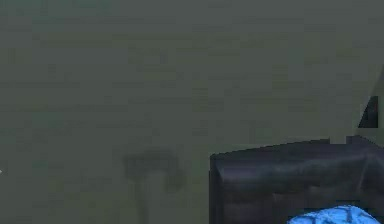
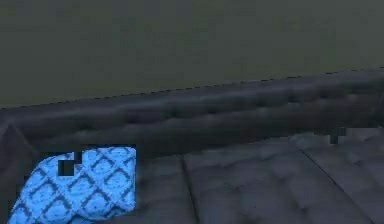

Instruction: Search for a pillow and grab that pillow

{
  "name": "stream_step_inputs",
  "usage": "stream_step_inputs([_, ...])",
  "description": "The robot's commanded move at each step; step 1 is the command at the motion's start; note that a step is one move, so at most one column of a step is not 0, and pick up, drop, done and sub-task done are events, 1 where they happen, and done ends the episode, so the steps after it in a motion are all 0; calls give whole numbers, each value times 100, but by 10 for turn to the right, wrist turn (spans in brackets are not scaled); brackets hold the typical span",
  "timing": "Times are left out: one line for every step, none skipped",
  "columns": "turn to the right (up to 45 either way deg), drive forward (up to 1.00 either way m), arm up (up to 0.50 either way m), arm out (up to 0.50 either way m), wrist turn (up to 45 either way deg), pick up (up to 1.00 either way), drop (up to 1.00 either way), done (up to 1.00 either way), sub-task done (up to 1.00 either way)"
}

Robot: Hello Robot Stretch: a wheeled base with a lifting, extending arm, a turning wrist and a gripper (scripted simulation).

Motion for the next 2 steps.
stream_step_inputs([-300, 0, 0, 0, 0, 0, 0, 0, 0])
stream_step_inputs([0, 0, 50, 0, 0, 0, 0, 0, 0])
